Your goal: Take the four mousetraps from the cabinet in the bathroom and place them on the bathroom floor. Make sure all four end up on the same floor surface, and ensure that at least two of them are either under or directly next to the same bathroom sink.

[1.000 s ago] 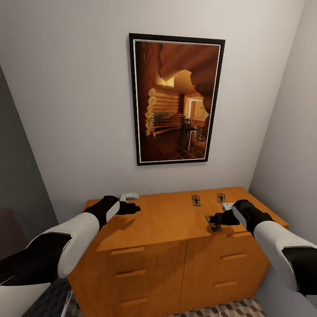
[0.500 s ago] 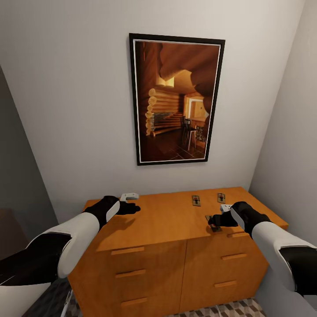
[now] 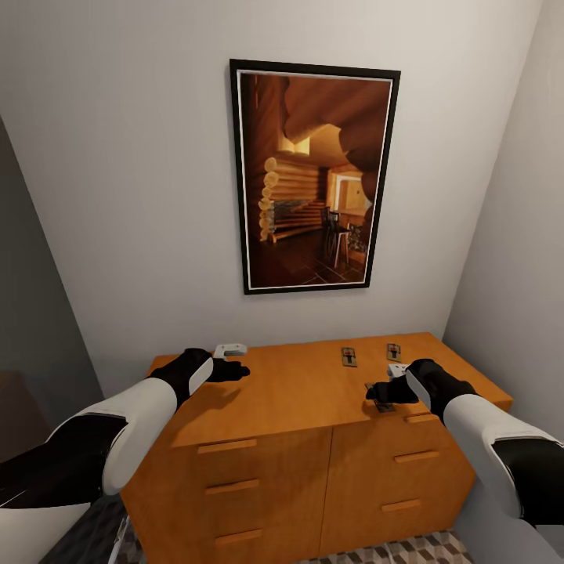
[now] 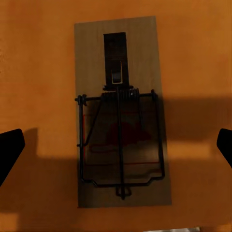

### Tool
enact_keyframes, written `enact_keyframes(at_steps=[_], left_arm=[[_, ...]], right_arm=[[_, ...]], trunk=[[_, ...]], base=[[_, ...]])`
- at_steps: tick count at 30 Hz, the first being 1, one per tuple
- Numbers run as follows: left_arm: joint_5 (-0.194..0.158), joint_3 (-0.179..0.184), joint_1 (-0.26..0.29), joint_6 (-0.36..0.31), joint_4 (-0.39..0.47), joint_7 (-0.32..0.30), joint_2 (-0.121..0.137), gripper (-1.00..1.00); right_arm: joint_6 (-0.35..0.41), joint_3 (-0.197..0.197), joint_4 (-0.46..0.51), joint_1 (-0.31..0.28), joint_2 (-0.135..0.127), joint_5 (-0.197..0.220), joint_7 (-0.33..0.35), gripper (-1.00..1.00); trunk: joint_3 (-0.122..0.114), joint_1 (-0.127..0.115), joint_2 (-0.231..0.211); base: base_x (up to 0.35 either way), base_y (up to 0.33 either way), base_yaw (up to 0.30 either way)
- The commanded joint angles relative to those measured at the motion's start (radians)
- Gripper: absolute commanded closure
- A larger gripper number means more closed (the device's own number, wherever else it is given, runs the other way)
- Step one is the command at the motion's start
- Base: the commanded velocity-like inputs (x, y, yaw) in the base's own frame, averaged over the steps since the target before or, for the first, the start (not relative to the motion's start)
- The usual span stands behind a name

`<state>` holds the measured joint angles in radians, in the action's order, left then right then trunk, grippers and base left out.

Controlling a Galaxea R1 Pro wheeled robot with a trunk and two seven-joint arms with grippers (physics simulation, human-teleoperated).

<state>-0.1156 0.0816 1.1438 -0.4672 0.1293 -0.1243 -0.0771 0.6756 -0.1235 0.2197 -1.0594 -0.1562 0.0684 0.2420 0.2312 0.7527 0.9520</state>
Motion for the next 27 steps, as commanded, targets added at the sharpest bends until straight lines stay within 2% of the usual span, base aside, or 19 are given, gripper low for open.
enact_keyframes(at_steps=[1, 27], left_arm=[[-0.010, 0.009, 0.001, -0.005, 0.001, 0.000, 0.000, -1.00], [-0.011, 0.008, 0.001, -0.005, 0.001, 0.000, 0.000, -1.00]], right_arm=[[0.005, -0.008, 0.001, -0.001, -0.001, 0.007, 0.002, -1.00], [0.004, -0.008, -0.008, -0.001, 0.000, 0.007, 0.001, -1.00]], trunk=[[0.001, 0.000, 0.001], [0.001, 0.000, 0.001]], base=[[0.000, 0.000, 0.000], [0.000, 0.000, 0.000]])
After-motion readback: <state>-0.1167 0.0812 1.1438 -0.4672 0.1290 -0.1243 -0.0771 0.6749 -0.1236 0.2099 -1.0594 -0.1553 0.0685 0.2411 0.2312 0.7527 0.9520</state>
